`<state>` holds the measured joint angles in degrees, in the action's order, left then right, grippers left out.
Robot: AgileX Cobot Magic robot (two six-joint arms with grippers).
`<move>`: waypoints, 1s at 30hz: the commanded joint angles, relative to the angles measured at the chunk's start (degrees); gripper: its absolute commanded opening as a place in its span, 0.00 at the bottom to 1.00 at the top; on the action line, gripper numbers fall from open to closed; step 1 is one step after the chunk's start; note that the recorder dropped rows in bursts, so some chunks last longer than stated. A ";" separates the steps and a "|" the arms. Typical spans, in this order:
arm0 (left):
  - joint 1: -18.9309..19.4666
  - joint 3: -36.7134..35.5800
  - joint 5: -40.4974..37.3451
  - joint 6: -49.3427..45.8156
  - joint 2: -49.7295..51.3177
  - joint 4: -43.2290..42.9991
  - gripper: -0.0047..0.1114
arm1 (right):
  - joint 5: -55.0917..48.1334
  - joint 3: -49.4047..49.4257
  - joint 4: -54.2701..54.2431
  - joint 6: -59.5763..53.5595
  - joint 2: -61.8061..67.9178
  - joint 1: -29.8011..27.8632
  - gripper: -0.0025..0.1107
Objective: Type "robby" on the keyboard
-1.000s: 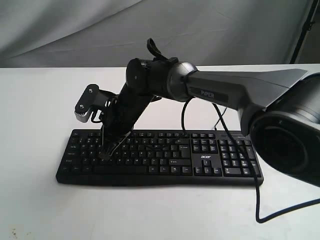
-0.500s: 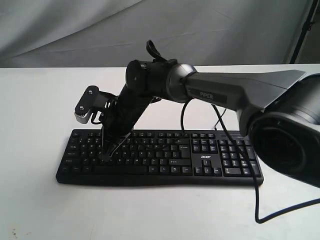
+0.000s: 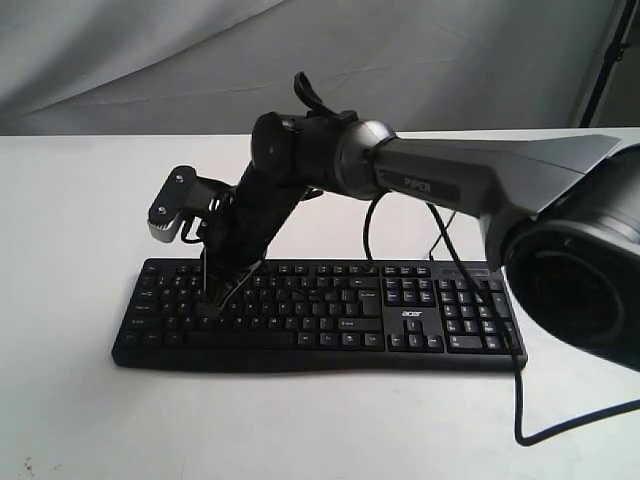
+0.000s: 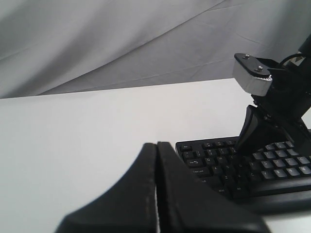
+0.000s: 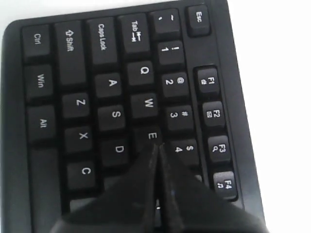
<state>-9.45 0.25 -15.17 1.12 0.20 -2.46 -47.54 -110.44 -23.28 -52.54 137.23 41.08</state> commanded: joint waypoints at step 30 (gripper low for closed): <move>-0.36 -0.25 0.31 0.16 -0.20 -0.27 0.04 | 10.93 26.46 -4.42 -5.91 -15.73 -7.71 0.02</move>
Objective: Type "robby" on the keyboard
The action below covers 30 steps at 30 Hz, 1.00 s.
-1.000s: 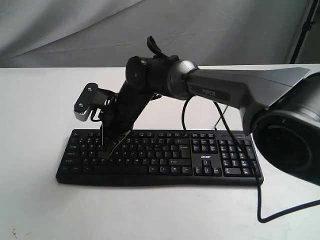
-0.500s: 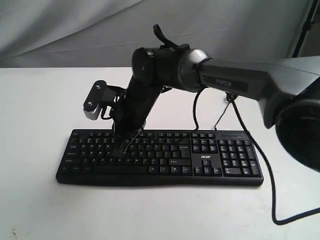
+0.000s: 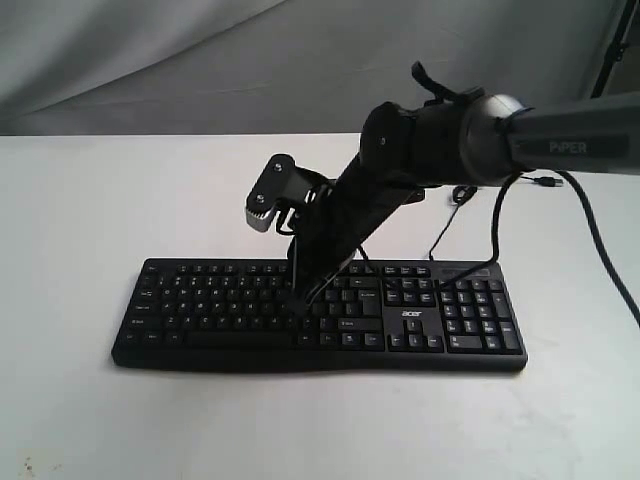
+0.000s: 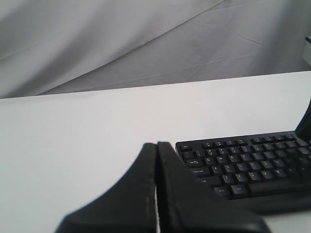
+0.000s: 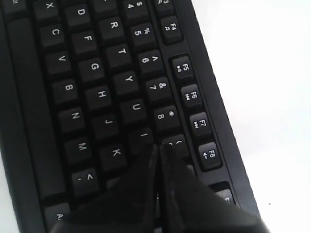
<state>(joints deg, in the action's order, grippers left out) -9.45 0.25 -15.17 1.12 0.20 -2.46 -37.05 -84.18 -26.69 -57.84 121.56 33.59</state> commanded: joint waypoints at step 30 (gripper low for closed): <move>-0.36 -0.25 0.31 0.16 -0.20 -0.27 0.04 | 0.98 0.36 -0.92 -0.70 0.88 0.13 0.02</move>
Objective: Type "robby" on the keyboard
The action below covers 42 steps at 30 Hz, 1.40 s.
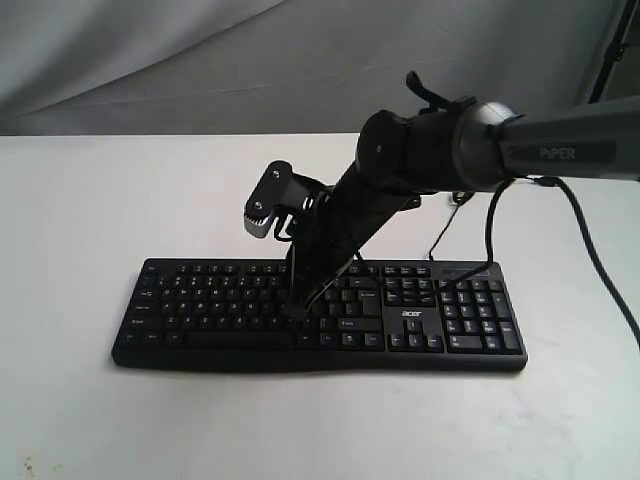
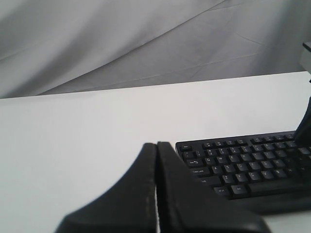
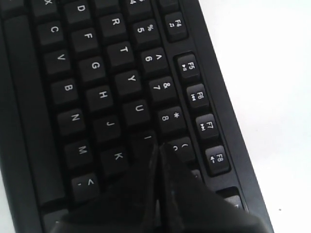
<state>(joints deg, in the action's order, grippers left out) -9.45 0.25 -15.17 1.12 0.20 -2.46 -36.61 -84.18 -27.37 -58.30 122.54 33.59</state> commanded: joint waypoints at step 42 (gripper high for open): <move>-0.36 -0.25 0.31 0.16 -0.20 -0.27 0.04 | -0.65 0.36 0.63 -0.16 0.87 0.50 0.02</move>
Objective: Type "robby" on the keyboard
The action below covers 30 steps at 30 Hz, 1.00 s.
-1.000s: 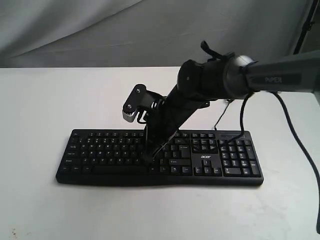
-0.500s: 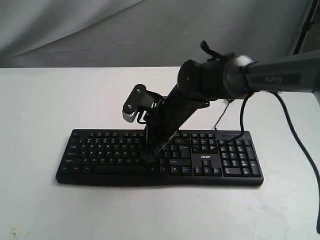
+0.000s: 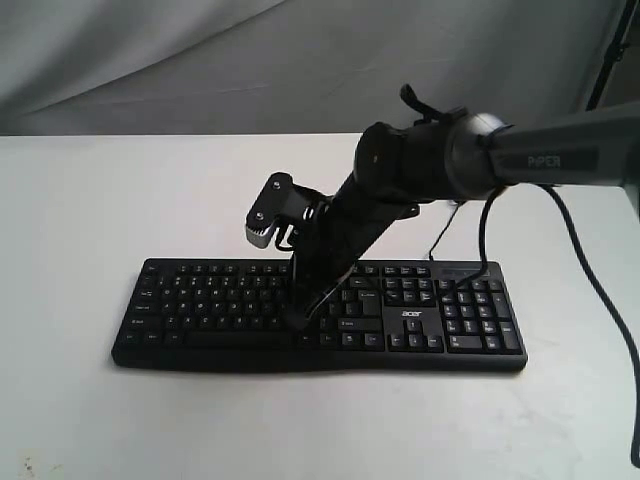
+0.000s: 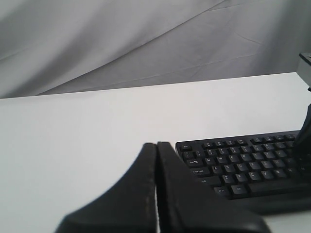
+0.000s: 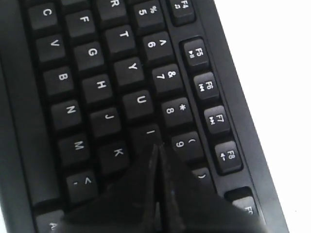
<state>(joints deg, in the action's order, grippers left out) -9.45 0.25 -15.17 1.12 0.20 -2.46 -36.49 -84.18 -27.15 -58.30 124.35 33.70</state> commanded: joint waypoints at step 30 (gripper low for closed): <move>-0.36 -0.25 0.31 0.16 -0.20 -0.27 0.04 | -0.48 0.09 -9.43 -16.33 -2.16 8.15 0.02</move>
<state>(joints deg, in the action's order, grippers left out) -9.45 0.25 -15.17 1.12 0.20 -2.46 -35.98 -84.18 -34.36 -70.45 122.67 41.80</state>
